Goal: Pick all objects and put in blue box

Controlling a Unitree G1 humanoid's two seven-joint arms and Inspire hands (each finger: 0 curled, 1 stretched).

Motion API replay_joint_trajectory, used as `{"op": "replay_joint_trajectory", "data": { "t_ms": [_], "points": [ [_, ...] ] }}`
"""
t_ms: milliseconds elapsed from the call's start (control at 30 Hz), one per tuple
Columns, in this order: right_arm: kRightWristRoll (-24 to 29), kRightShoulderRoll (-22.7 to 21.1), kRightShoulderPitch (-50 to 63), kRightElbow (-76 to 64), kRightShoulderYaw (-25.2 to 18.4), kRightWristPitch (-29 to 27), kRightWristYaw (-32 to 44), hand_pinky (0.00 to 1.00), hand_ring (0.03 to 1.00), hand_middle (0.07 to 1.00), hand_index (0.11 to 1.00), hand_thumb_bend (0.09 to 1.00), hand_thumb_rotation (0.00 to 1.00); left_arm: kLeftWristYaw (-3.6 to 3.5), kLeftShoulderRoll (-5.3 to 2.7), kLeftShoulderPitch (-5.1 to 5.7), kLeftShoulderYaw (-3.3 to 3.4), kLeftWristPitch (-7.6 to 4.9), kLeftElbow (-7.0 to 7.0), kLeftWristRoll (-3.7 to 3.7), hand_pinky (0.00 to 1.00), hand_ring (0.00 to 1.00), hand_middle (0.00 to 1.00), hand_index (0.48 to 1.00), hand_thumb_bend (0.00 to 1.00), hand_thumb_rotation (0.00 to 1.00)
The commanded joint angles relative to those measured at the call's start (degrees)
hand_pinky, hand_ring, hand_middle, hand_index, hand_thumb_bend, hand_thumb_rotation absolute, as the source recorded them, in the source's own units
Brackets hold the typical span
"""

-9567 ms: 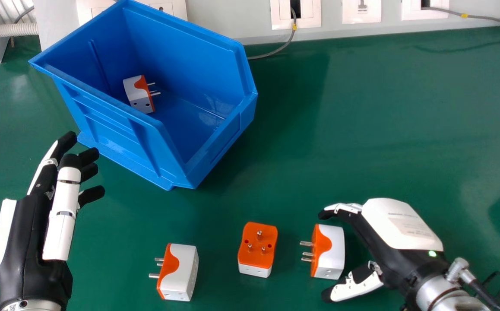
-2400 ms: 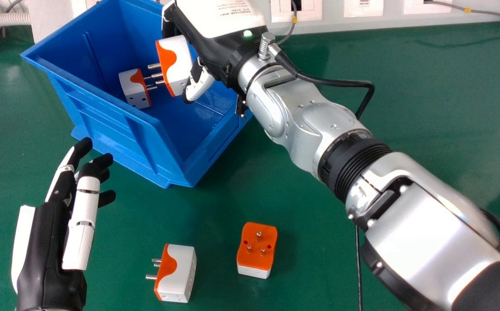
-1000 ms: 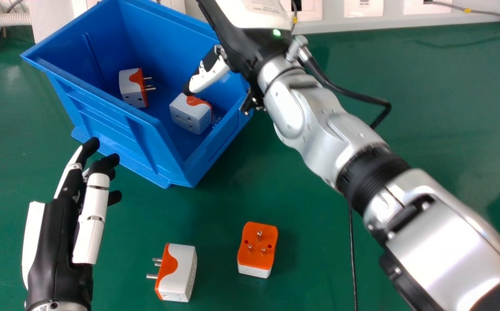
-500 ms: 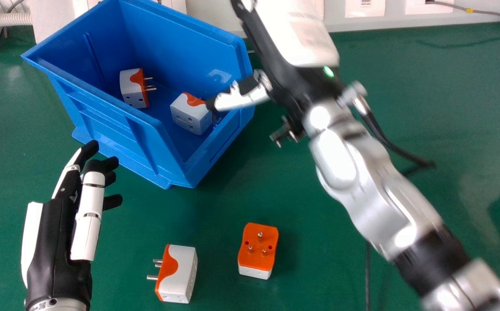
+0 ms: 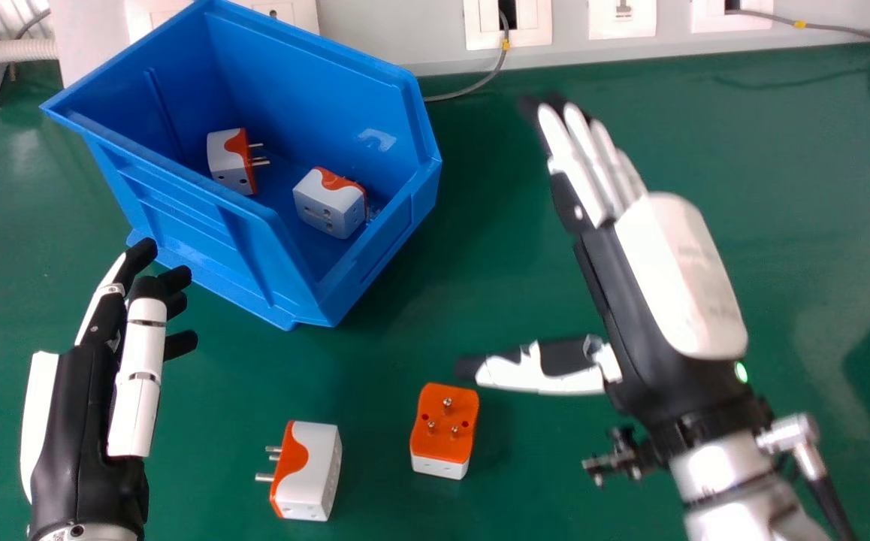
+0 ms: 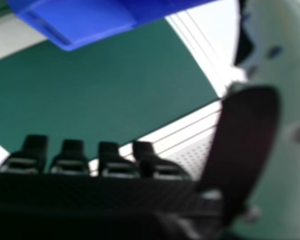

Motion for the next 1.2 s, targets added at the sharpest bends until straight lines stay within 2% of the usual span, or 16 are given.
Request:
{"op": "replay_joint_trajectory", "data": {
  "t_ms": [0,200,267,400,533,833,933,1033,1167],
  "points": [
    [-1.0,-0.1,2.1,-0.9,-0.7,-1.6,-1.1,0.77,0.873,0.887,0.854,0.777,0.26,-0.29,0.26,0.32,0.48,-1.92,-0.23,-0.53,0.77,0.86,0.85,0.901,0.28,0.95],
    [-2.8,0.8,8.3,-3.3,-0.9,-0.1,0.2,0.7,0.831,0.848,0.813,0.802,0.32,-0.67,0.19,1.01,0.46,-3.26,0.41,-0.48,0.78,0.86,0.85,0.903,0.28,0.95],
    [-3.3,0.5,9.7,-3.6,-0.9,-0.4,0.5,0.69,0.828,0.843,0.809,0.805,0.34,-0.76,0.2,1.21,0.45,-3.29,0.28,-0.42,0.78,0.86,0.85,0.903,0.28,0.95],
    [-5.3,-0.9,10.7,-2.4,-0.9,-1.5,0.4,0.69,0.834,0.846,0.814,0.802,0.37,-0.85,0.1,1.71,0.16,-2.73,-0.85,-0.27,0.78,0.86,0.85,0.904,0.28,0.95],
    [-4.9,-1.3,11.5,-0.5,-0.4,-2.4,0.6,0.7,0.842,0.854,0.819,0.792,0.42,-1.05,0.16,1.81,0.29,-2.7,-0.71,-0.7,0.78,0.87,0.85,0.904,0.29,0.95],
    [-5.1,0.8,11.6,0.6,1.2,-1.3,2.9,0.71,0.855,0.872,0.826,0.777,0.45,-1.24,0.14,1.89,0.48,-2.09,-1.32,-0.87,0.78,0.87,0.85,0.904,0.3,0.94],
    [-7.0,1.3,11.6,0.8,1.9,-0.3,3.5,0.72,0.857,0.874,0.827,0.77,0.44,-1.06,0.05,1.85,0.35,-1.88,-1.45,-0.64,0.78,0.87,0.85,0.904,0.3,0.94],
    [-10.8,1.6,11.6,0.5,2.9,1.9,4.7,0.72,0.853,0.871,0.825,0.77,0.43,-1.06,0.06,1.98,0.35,-1.36,-2.02,-0.67,0.78,0.87,0.85,0.904,0.3,0.94],
    [-15.4,1.9,11.2,0.7,4.2,4.6,5.9,0.72,0.851,0.869,0.825,0.764,0.46,-0.94,0.01,2.14,0.11,-0.98,-2.5,-0.31,0.78,0.87,0.85,0.904,0.3,0.94]
  ]
}}
